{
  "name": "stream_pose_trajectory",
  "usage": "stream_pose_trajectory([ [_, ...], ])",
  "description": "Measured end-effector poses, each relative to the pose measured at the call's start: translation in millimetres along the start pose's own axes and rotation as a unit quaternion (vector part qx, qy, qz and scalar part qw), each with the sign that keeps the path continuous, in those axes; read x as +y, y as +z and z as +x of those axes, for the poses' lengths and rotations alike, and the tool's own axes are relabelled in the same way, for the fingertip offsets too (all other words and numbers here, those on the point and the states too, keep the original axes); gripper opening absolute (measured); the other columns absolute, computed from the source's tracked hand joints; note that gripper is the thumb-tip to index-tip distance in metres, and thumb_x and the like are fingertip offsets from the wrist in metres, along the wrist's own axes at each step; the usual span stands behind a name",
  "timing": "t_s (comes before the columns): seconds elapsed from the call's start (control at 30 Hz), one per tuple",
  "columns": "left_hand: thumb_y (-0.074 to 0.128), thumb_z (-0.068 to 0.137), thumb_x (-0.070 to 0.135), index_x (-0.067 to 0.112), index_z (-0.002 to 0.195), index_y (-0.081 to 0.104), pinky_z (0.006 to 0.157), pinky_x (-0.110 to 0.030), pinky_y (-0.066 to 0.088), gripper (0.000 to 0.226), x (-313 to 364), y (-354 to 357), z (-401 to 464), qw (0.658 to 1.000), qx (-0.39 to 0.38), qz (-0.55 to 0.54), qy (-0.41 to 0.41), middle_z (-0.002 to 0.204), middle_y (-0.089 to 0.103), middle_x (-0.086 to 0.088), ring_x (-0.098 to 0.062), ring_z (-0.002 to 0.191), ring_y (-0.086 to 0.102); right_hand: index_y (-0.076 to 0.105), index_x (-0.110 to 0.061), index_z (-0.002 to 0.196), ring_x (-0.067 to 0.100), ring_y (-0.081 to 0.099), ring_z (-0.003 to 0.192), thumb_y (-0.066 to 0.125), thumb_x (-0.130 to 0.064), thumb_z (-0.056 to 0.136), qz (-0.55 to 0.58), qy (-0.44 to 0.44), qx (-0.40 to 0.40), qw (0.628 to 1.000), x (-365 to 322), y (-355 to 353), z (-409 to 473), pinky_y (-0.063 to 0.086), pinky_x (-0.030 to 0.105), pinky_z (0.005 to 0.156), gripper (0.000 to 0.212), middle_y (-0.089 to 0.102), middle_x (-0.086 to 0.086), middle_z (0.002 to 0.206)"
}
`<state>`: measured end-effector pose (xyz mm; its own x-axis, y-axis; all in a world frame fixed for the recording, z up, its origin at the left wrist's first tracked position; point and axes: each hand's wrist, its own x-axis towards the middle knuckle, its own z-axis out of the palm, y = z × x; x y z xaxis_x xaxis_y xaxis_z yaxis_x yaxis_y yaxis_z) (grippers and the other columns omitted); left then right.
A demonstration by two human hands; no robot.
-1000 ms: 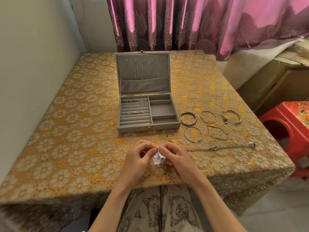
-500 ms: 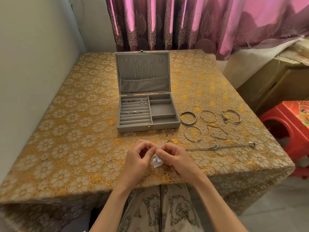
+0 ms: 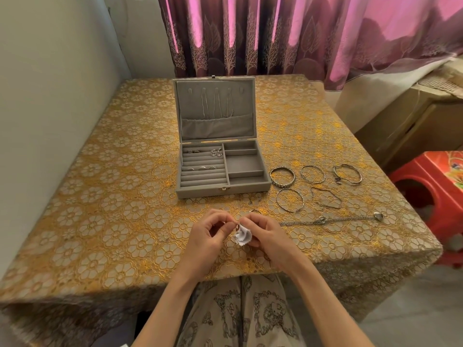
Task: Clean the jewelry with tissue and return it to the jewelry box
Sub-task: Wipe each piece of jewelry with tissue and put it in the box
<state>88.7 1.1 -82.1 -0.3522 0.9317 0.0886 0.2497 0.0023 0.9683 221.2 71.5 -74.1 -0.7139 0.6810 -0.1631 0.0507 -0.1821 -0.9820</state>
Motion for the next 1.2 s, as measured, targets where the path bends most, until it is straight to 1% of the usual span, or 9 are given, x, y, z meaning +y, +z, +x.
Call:
stream_pose_trajectory([
  [0.23, 0.064, 0.084, 0.013, 0.018, 0.082, 0.065, 0.073, -0.024, 0.049, 0.006, -1, 1, 0, 1.0, 0.028, 0.01, 0.001, 0.086, 0.062, 0.008, -0.008, 0.081, 0.058, 0.058, 0.004, 0.089, -0.002, 0.051, 0.047, 0.052, -0.008, 0.091, 0.021, -0.016, 0.0, 1.0, -3, 1, -3, 0.041, 0.01, 0.05, 0.013, 0.057, -0.012, 0.054],
  [0.43, 0.064, 0.082, 0.02, 0.02, 0.085, 0.069, 0.071, -0.031, 0.049, 0.005, -1, 1, 0, 1.0, 0.011, 0.012, 0.005, 0.091, 0.061, 0.005, -0.015, 0.08, 0.057, 0.063, -0.003, 0.082, 0.002, 0.052, 0.05, 0.058, -0.01, 0.087, 0.024, -0.023, 0.043, 0.998, 1, 1, -2, 0.041, 0.012, 0.049, 0.01, 0.059, -0.004, 0.06],
  [0.5, 0.062, 0.081, 0.028, 0.021, 0.086, 0.069, 0.069, -0.032, 0.049, 0.011, 0, 2, -1, 1.0, 0.013, 0.015, 0.013, 0.091, 0.061, 0.006, -0.016, 0.08, 0.057, 0.064, -0.002, 0.083, 0.002, 0.053, 0.051, 0.059, -0.011, 0.086, 0.022, -0.029, 0.055, 0.998, 2, 0, -2, 0.041, 0.012, 0.05, 0.01, 0.06, -0.003, 0.063],
  [0.6, 0.065, 0.076, 0.037, 0.023, 0.084, 0.07, 0.06, -0.029, 0.046, 0.017, 0, 2, -1, 0.999, 0.019, 0.025, 0.025, 0.09, 0.06, 0.006, -0.022, 0.074, 0.054, 0.065, -0.001, 0.085, 0.002, 0.052, 0.053, 0.06, -0.012, 0.085, 0.023, -0.032, 0.057, 0.998, 3, 0, -2, 0.042, 0.014, 0.051, 0.012, 0.06, -0.004, 0.062],
  [0.67, 0.067, 0.074, 0.035, 0.026, 0.082, 0.069, 0.056, -0.022, 0.042, 0.013, -1, 2, -1, 0.998, 0.029, 0.042, 0.035, 0.088, 0.06, 0.006, -0.021, 0.069, 0.05, 0.066, -0.001, 0.087, 0.001, 0.052, 0.052, 0.059, -0.012, 0.086, 0.019, -0.034, 0.056, 0.998, 4, -1, -2, 0.041, 0.013, 0.052, 0.013, 0.06, -0.008, 0.06],
  [0.73, 0.068, 0.075, 0.031, 0.027, 0.082, 0.068, 0.057, -0.022, 0.043, 0.008, -2, 3, -1, 0.998, 0.038, 0.038, 0.028, 0.087, 0.059, 0.006, -0.019, 0.07, 0.05, 0.066, 0.0, 0.088, -0.001, 0.051, 0.051, 0.057, -0.011, 0.088, 0.014, -0.038, 0.058, 0.997, 4, -1, -2, 0.039, 0.011, 0.051, 0.015, 0.059, -0.01, 0.058],
  [0.9, 0.068, 0.081, 0.016, 0.024, 0.085, 0.067, 0.072, -0.022, 0.05, 0.008, -3, 1, -1, 0.997, 0.041, 0.053, 0.022, 0.089, 0.062, 0.009, -0.007, 0.084, 0.058, 0.068, 0.002, 0.093, -0.001, 0.05, 0.05, 0.056, -0.011, 0.089, -0.004, -0.051, 0.073, 0.996, 4, 2, -1, 0.038, 0.009, 0.049, 0.018, 0.06, -0.009, 0.059],
  [1.07, 0.066, 0.083, 0.011, 0.024, 0.085, 0.067, 0.069, -0.02, 0.052, 0.014, 2, 1, -2, 0.998, 0.044, 0.034, -0.003, 0.086, 0.067, 0.007, -0.006, 0.079, 0.062, 0.067, 0.0, 0.092, -0.002, 0.051, 0.05, 0.056, -0.011, 0.09, -0.005, -0.049, 0.079, 0.996, 6, 3, -1, 0.039, 0.009, 0.049, 0.016, 0.06, -0.011, 0.058],
  [1.2, 0.067, 0.081, 0.01, 0.018, 0.086, 0.069, 0.066, -0.015, 0.05, 0.009, 5, -1, -4, 0.998, 0.061, -0.011, -0.025, 0.081, 0.069, 0.004, -0.006, 0.075, 0.063, 0.066, -0.001, 0.094, -0.002, 0.051, 0.051, 0.055, -0.013, 0.09, -0.002, -0.037, 0.088, 0.995, 8, 3, 0, 0.039, 0.011, 0.05, 0.017, 0.06, -0.013, 0.058],
])
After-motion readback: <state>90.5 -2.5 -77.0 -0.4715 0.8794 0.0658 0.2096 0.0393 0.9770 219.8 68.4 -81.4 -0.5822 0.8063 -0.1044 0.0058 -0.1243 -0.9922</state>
